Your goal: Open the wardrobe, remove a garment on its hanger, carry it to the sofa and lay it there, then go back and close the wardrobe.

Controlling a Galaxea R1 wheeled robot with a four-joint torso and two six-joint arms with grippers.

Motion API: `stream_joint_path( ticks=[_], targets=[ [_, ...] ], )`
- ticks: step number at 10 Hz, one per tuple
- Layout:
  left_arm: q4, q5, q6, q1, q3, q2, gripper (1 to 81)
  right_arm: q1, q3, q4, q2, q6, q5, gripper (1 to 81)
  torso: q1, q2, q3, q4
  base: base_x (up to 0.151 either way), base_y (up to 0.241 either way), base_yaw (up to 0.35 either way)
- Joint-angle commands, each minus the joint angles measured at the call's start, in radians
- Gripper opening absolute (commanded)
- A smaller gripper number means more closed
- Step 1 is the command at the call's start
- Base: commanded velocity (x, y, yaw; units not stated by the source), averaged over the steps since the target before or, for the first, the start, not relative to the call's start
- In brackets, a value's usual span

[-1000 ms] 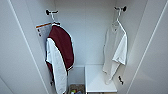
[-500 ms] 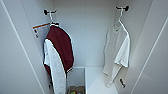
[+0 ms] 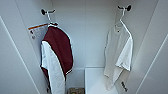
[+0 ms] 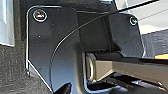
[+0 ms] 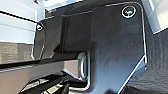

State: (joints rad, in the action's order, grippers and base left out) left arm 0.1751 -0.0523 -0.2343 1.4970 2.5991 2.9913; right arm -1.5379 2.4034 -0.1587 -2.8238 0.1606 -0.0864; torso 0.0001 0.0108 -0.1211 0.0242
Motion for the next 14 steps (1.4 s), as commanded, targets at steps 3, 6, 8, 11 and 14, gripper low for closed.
stream_joint_path(
  ticks=[3, 6, 8, 11, 14],
  targets=[
    [0.001, 0.063, -0.002, -0.031, -0.008, -0.003, 81.1, 0.034, -0.008, -0.002, 0.011, 0.003, 0.063, 81.1, 0.0, 0.0, 0.0, 0.0, 0.071, 0.0, 0.0],
    [0.003, 0.063, -0.002, -0.031, -0.008, -0.003, 81.1, 0.041, -0.004, -0.002, 0.008, 0.002, 0.076, 81.1, 0.0, 0.0, 0.0, 0.0, 0.071, 0.0, 0.0],
    [0.001, 0.065, -0.002, -0.031, -0.008, -0.003, 81.1, 0.043, -0.004, -0.004, 0.007, 0.0, 0.073, 81.1, 0.0, 0.0, 0.0, 0.0, 0.071, 0.0, 0.0],
    [0.003, 0.065, -0.002, -0.031, -0.008, -0.001, 81.1, 0.044, -0.004, -0.004, 0.001, 0.0, 0.074, 81.1, 0.0, 0.0, 0.0, 0.0, 0.071, 0.0, 0.0],
    [0.003, 0.065, -0.002, -0.031, -0.008, -0.001, 81.1, 0.046, -0.003, -0.007, -0.004, 0.0, 0.077, 81.1, 0.0, 0.0, 0.0, 0.0, 0.023, 0.0, 0.0]
  ],
)
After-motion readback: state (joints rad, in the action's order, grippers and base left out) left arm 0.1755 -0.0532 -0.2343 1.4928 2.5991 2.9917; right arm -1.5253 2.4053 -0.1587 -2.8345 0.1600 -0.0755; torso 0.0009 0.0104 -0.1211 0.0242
